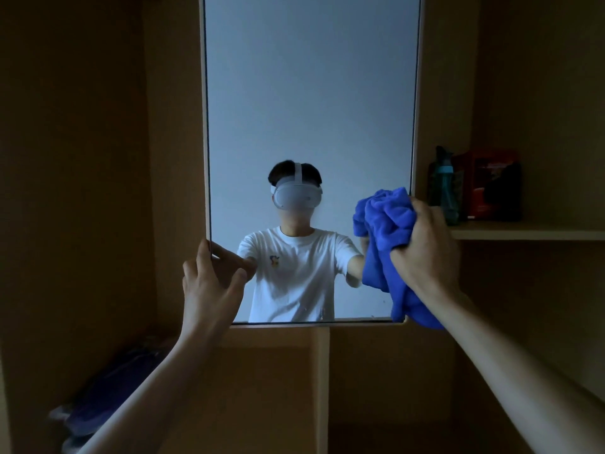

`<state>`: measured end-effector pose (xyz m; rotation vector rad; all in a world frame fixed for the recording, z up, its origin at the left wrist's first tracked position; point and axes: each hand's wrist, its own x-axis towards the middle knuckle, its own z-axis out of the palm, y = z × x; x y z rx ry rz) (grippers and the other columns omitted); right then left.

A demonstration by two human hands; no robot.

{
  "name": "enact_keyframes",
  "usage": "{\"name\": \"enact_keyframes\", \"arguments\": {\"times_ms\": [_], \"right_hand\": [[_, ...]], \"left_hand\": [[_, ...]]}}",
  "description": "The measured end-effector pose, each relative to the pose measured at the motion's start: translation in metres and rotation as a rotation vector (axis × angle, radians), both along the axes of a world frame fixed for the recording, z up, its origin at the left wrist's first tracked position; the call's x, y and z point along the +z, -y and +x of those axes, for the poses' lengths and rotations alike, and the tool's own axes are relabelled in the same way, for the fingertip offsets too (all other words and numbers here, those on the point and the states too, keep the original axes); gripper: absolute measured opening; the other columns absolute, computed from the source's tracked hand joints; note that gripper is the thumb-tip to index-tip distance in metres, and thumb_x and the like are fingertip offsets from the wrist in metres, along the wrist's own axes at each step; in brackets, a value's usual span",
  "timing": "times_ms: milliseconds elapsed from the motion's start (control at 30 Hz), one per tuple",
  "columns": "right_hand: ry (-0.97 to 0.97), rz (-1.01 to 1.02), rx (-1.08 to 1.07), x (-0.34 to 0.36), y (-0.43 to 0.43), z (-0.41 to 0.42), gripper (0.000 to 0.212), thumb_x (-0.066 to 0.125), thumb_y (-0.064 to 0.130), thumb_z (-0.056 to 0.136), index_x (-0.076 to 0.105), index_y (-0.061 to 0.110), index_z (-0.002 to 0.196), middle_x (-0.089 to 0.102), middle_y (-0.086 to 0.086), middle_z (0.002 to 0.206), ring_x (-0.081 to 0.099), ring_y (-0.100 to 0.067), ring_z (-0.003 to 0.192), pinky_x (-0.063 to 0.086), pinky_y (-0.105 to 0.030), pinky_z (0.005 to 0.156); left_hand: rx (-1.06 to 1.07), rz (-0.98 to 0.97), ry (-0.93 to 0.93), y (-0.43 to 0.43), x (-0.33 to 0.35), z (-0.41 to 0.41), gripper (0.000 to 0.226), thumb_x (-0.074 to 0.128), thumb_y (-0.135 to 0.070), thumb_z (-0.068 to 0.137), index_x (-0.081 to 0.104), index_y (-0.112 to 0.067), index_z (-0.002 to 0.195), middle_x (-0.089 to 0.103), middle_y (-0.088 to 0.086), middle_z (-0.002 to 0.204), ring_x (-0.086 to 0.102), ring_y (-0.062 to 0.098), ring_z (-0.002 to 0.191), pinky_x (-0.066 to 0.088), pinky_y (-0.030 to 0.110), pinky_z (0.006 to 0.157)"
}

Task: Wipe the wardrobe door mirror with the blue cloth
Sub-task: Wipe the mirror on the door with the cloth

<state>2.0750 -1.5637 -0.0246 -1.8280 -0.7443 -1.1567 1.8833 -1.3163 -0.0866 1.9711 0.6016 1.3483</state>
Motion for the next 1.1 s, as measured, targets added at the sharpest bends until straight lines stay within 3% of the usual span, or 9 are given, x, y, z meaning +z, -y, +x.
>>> {"name": "enact_keyframes", "arguments": {"times_ms": [200, 300, 400, 467, 600, 833, 900, 1033, 1100], "right_hand": [[-0.092, 0.108, 0.03, 0.008, -0.014, -0.008, 0.04, 0.051, 0.052, 0.094, 0.054, 0.026, 0.124, 0.06, 0.002, 0.113, 0.063, -0.018, 0.097, 0.055, -0.038, 0.079], [-0.027, 0.164, 0.026, 0.009, -0.023, -0.017, 0.025, 0.056, 0.04, 0.096, 0.059, 0.024, 0.116, 0.061, 0.0, 0.105, 0.062, -0.015, 0.091, 0.054, -0.037, 0.078], [0.179, 0.251, 0.149, 0.01, -0.031, -0.024, 0.008, 0.067, 0.008, 0.09, 0.06, 0.011, 0.092, 0.058, 0.0, 0.078, 0.055, -0.009, 0.072, 0.044, -0.018, 0.061], [0.148, 0.284, 0.13, 0.008, -0.037, -0.025, 0.005, 0.064, 0.019, 0.095, 0.061, 0.018, 0.099, 0.054, 0.011, 0.08, 0.054, -0.004, 0.075, 0.046, -0.019, 0.064], [-0.01, 0.215, 0.092, 0.006, -0.065, -0.035, 0.032, 0.062, 0.033, 0.092, 0.059, 0.022, 0.122, 0.059, -0.001, 0.105, 0.063, -0.02, 0.096, 0.056, -0.041, 0.073], [0.083, 0.11, 0.04, 0.0, -0.14, -0.093, 0.057, 0.066, 0.021, 0.08, 0.055, 0.014, 0.135, 0.054, -0.007, 0.108, 0.057, -0.026, 0.096, 0.042, -0.029, 0.061], [0.098, 0.093, 0.052, -0.002, -0.161, -0.108, 0.061, 0.07, 0.02, 0.079, 0.054, 0.01, 0.136, 0.055, -0.009, 0.109, 0.058, -0.026, 0.095, 0.045, -0.029, 0.063], [0.099, 0.1, 0.061, -0.01, -0.202, -0.134, 0.066, 0.075, 0.022, 0.079, 0.05, 0.007, 0.138, 0.055, -0.011, 0.114, 0.057, -0.026, 0.099, 0.056, -0.034, 0.075], [0.092, 0.096, 0.074, -0.012, -0.219, -0.144, 0.066, 0.071, 0.028, 0.083, 0.047, 0.006, 0.14, 0.054, -0.012, 0.117, 0.057, -0.026, 0.102, 0.056, -0.036, 0.083]], "left_hand": [[0.039, 0.032, 0.012, -0.001, 0.005, -0.001, 0.075, 0.067, -0.024, 0.093, 0.028, -0.017, 0.157, 0.037, 0.014, 0.146, 0.042, 0.036, 0.133, 0.043, 0.058, 0.107], [0.05, 0.044, 0.026, -0.003, 0.006, 0.0, 0.069, 0.068, -0.026, 0.093, 0.032, -0.017, 0.151, 0.04, 0.012, 0.145, 0.043, 0.034, 0.132, 0.046, 0.057, 0.104], [0.048, 0.048, 0.052, -0.005, 0.007, 0.0, 0.063, 0.069, -0.028, 0.092, 0.037, -0.017, 0.146, 0.044, 0.01, 0.141, 0.044, 0.032, 0.128, 0.047, 0.054, 0.1], [0.036, 0.046, 0.062, -0.007, 0.006, 0.0, 0.061, 0.068, -0.03, 0.093, 0.037, -0.019, 0.145, 0.045, 0.008, 0.14, 0.045, 0.031, 0.127, 0.047, 0.053, 0.099], [-0.037, 0.026, 0.081, -0.013, 0.004, -0.002, 0.052, 0.062, -0.033, 0.098, 0.036, -0.021, 0.142, 0.049, 0.005, 0.135, 0.051, 0.028, 0.121, 0.048, 0.055, 0.1], [-0.174, -0.105, 0.115, -0.017, 0.009, -0.01, 0.035, 0.035, -0.047, 0.108, 0.039, -0.033, 0.14, 0.054, 0.005, 0.14, 0.057, 0.026, 0.123, 0.049, 0.053, 0.104], [-0.207, -0.142, 0.122, -0.018, 0.011, -0.012, 0.03, 0.026, -0.052, 0.107, 0.046, -0.038, 0.126, 0.059, 0.004, 0.13, 0.061, 0.024, 0.117, 0.05, 0.054, 0.102], [-0.284, -0.175, 0.138, -0.021, 0.011, -0.021, 0.046, 0.013, -0.065, 0.1, 0.056, -0.05, 0.107, 0.067, -0.002, 0.112, 0.064, 0.019, 0.109, 0.051, 0.052, 0.1], [-0.324, -0.219, 0.158, -0.025, 0.011, -0.022, 0.064, 0.011, -0.066, 0.103, 0.064, -0.031, 0.116, 0.071, 0.002, 0.11, 0.066, 0.022, 0.108, 0.052, 0.052, 0.1]]}}
